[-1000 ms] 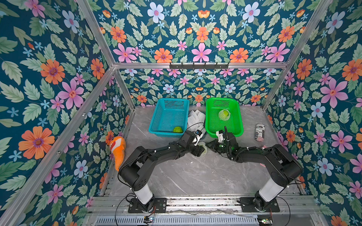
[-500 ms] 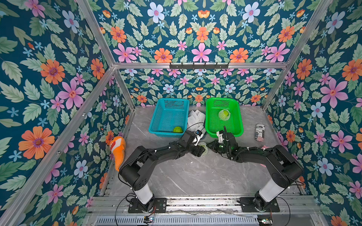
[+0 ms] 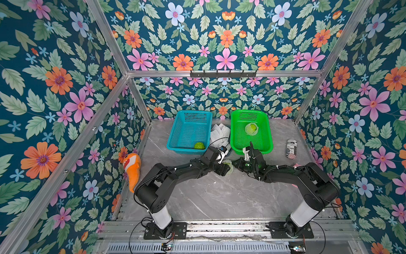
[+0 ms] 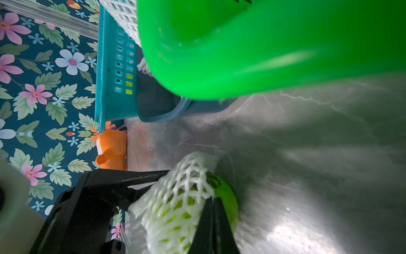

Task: Sleeve custard apples in foam nets
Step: Put on the foam net on the custard apple.

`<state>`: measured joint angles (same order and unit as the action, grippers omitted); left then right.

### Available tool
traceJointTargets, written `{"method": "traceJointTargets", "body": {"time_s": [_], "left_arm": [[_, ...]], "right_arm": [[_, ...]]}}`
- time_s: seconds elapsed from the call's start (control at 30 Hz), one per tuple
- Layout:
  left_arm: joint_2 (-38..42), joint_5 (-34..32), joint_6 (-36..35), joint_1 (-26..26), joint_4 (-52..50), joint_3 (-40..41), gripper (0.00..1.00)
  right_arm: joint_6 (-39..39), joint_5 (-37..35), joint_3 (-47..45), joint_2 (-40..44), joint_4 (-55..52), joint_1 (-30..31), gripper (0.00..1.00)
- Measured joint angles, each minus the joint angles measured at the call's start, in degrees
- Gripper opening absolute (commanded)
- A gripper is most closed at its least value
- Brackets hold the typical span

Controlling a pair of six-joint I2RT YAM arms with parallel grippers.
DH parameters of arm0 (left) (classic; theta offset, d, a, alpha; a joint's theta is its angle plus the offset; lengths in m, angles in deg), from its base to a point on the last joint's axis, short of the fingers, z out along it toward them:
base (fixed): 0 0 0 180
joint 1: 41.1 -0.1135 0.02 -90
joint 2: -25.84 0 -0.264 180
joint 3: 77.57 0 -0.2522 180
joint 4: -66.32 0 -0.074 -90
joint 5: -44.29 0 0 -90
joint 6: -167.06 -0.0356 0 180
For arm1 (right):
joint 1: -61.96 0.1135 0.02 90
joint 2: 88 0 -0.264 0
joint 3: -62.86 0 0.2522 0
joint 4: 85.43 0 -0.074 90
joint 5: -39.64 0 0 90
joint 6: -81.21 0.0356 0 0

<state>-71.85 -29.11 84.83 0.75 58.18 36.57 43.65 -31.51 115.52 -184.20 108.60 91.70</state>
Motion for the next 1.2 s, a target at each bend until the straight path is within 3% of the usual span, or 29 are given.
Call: {"method": "traceJointTargets", "body": {"time_s": [0.4, 0.77, 1.2], "left_arm": [[0.9, 1.0, 0.1, 0.0, 0.3, 1.8, 0.73], [1.1, 0.7, 0.9, 0.0, 0.2, 2.3, 0.7], [2.1, 0.1, 0.9, -0.2, -1.3, 3.6, 0.69]], "right_arm": [[0.3, 2.0, 0.6, 4.4, -5.6, 0.2, 0.13], [0.5, 3.5, -1.5, 5.4, -3.9, 0.2, 0.32], [1.6, 3.4, -3.3, 4.3, -0.2, -1.1, 0.22]]}}
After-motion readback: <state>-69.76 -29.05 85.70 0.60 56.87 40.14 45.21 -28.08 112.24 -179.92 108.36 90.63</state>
